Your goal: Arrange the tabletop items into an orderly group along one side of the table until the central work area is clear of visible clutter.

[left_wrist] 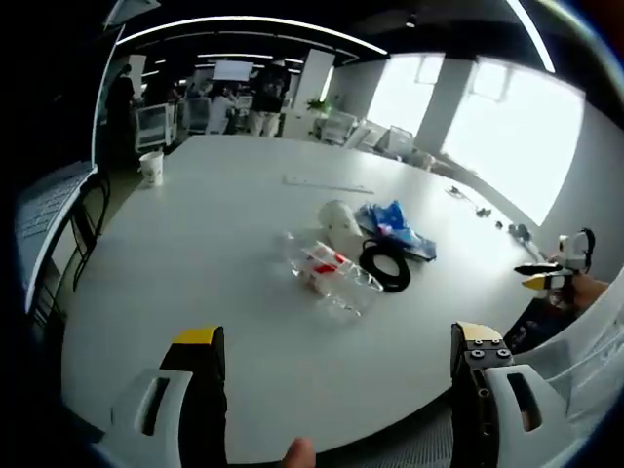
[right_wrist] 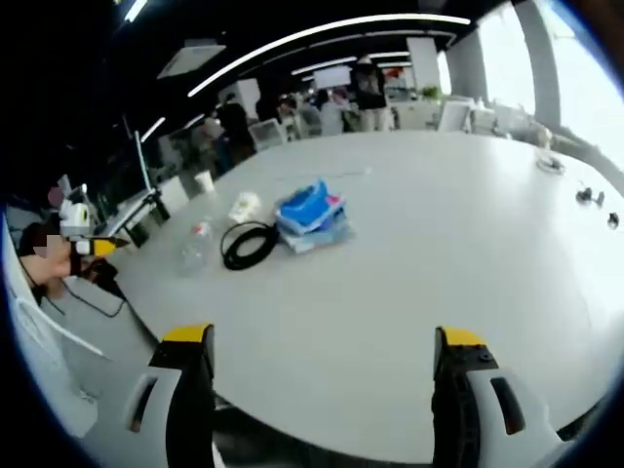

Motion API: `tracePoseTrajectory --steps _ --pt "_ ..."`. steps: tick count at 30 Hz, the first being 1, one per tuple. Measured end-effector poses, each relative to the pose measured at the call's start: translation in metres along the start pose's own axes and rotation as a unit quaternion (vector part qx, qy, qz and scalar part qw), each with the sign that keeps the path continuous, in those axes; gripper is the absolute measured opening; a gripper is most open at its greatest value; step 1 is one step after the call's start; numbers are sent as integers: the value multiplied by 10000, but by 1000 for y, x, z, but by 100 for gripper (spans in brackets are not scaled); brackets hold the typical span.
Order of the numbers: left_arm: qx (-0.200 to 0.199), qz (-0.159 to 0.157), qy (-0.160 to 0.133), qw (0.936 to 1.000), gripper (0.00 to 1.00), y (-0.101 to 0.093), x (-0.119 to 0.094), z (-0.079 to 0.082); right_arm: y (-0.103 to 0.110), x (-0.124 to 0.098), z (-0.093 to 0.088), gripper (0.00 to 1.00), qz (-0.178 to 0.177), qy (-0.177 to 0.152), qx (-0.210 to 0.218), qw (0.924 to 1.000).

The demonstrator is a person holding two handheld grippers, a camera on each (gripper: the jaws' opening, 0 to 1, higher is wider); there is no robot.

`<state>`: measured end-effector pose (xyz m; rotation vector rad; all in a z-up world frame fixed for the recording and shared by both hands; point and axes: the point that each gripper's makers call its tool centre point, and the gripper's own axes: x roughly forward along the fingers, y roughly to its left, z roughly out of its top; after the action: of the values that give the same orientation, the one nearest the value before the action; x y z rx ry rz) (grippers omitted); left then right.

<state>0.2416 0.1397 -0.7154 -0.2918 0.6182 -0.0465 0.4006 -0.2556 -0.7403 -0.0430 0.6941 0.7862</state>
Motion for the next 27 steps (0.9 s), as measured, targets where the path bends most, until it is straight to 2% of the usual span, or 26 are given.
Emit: tracePoseTrajectory --steps 27 --pt "-88 17 -20 10000 93 5 4 3 -1 3 4 91 -34 4 4 10000"
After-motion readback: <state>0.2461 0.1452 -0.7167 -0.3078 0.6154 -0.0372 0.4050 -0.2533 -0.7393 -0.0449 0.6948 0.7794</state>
